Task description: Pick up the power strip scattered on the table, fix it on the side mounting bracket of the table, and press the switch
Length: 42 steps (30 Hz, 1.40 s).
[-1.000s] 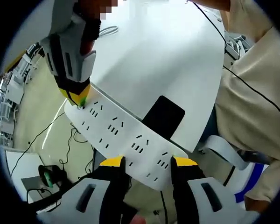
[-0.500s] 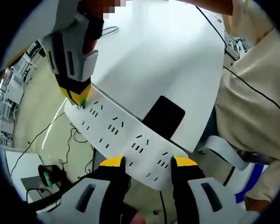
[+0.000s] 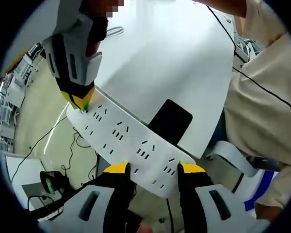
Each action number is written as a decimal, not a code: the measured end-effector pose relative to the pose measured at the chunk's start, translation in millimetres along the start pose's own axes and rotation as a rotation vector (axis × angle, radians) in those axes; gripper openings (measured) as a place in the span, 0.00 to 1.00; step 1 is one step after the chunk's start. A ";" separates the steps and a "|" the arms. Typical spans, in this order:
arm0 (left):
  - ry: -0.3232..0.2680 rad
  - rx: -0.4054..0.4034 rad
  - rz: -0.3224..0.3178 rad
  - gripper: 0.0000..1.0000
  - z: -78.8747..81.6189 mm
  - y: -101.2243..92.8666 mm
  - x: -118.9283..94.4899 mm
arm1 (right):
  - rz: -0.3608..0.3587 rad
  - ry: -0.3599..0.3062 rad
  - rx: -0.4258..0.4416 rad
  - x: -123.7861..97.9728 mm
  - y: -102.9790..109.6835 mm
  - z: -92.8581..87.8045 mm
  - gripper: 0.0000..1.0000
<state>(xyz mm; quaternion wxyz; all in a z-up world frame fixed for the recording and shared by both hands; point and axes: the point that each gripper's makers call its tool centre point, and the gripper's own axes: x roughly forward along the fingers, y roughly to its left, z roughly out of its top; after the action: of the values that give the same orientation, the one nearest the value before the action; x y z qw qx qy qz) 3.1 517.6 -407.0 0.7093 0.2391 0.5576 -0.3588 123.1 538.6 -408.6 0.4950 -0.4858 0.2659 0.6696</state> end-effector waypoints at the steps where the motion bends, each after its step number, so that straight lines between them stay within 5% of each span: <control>1: 0.001 0.000 0.000 0.43 0.0 -0.9 0.0 | -0.003 0.001 0.002 0.1 0.1 0.3 0.00; 15: 0.010 0.004 0.002 0.43 -2.2 -15.6 -0.8 | -0.031 -0.013 0.009 -0.2 -13.9 10.4 0.00; 21: 0.015 0.004 0.000 0.43 -2.4 -7.2 -1.4 | -0.035 -0.025 0.024 -3.1 -14.6 9.9 0.00; 32: 0.008 0.001 0.000 0.43 -2.0 1.3 -2.3 | 0.046 -0.144 0.154 -14.7 -5.5 16.1 0.00; 42: -0.006 0.001 0.000 0.43 -1.2 2.3 -2.1 | 0.005 -0.237 0.167 -35.2 0.7 18.6 0.00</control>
<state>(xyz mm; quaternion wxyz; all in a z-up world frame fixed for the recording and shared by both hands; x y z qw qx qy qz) 3.9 520.4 -405.4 0.7108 0.2383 0.5555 -0.3596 116.6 539.7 -369.3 0.5601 -0.3599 0.2617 0.6988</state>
